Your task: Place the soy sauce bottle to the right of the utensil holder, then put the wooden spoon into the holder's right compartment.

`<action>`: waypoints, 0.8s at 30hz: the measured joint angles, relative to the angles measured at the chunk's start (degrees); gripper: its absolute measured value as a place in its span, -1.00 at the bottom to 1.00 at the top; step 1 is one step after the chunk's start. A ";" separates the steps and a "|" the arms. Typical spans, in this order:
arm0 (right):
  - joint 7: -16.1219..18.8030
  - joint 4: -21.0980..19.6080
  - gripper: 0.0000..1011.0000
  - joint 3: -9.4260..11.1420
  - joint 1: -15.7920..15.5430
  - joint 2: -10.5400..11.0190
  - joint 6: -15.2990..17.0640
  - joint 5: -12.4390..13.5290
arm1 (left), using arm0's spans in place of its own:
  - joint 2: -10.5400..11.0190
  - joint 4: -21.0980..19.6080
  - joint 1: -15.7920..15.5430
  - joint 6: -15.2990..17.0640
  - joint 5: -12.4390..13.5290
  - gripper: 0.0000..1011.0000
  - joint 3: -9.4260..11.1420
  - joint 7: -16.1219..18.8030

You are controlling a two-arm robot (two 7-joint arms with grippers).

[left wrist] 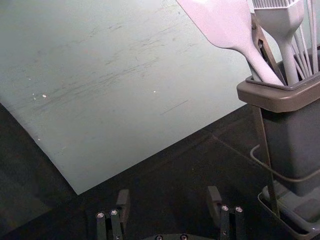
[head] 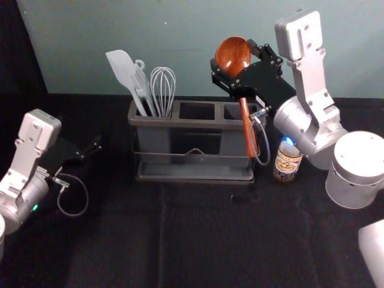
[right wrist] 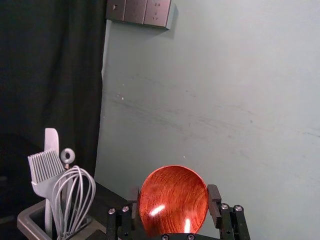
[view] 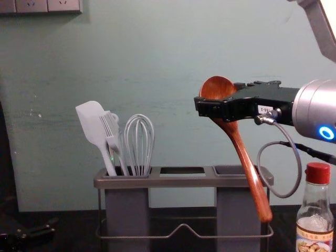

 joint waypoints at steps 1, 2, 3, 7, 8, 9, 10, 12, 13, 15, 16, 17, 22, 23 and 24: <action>-0.01 -0.13 0.66 0.07 -0.07 0.04 0.05 0.02 | 0.00 0.00 0.00 0.00 0.00 0.99 0.00 0.00; -0.05 -0.36 0.66 0.18 -0.16 0.07 0.16 0.06 | 0.00 0.00 0.00 0.00 0.00 0.99 0.00 0.00; -0.06 -0.48 0.66 0.23 -0.20 0.08 0.22 0.08 | 0.00 0.00 0.00 0.00 0.00 0.99 0.00 0.00; -0.19 -1.55 0.66 0.44 -0.25 0.13 0.57 0.34 | 0.00 0.00 0.00 0.00 0.00 0.99 0.00 0.00; -0.18 -1.80 0.66 0.44 -0.22 0.14 0.65 0.36 | 0.00 0.00 0.00 0.00 0.00 0.99 0.00 0.00; -0.17 -2.06 0.66 0.43 -0.15 0.15 0.72 0.36 | 0.00 0.00 0.00 0.00 0.00 0.99 0.00 0.00; -0.14 -2.29 0.66 0.41 -0.05 0.16 0.78 0.36 | 0.00 0.00 0.00 0.00 0.00 0.99 0.00 0.00; -0.09 -2.83 0.66 0.30 0.35 0.17 0.94 0.35 | 0.00 0.00 0.00 0.00 0.00 0.99 0.00 0.00; -0.08 -2.95 0.66 0.25 0.52 0.17 1.01 0.31 | 0.00 0.00 0.00 0.00 0.00 0.99 0.00 0.00; -0.06 -3.09 0.66 0.08 1.24 0.07 1.26 0.19 | 0.00 0.00 0.00 0.00 0.00 0.99 0.00 0.00; -0.05 -3.09 0.66 0.03 1.53 0.02 1.34 0.13 | 0.00 0.00 0.00 0.00 0.00 0.99 0.00 0.00; -0.05 -3.10 0.66 -0.03 1.77 -0.03 1.40 0.09 | 0.00 0.00 0.00 0.00 0.00 0.99 0.00 0.00; -0.06 -2.87 0.66 -0.50 4.01 -0.68 2.13 -0.40 | 0.00 0.00 0.00 0.00 0.00 0.99 0.00 0.00; -0.12 -2.75 0.66 -0.65 4.63 -0.89 2.27 -0.55 | 0.00 0.00 0.00 0.00 0.00 0.99 0.00 0.00; -0.17 -2.71 0.66 -0.71 4.88 -0.99 2.33 -0.63 | 0.00 0.00 0.00 0.00 0.00 0.99 0.00 0.00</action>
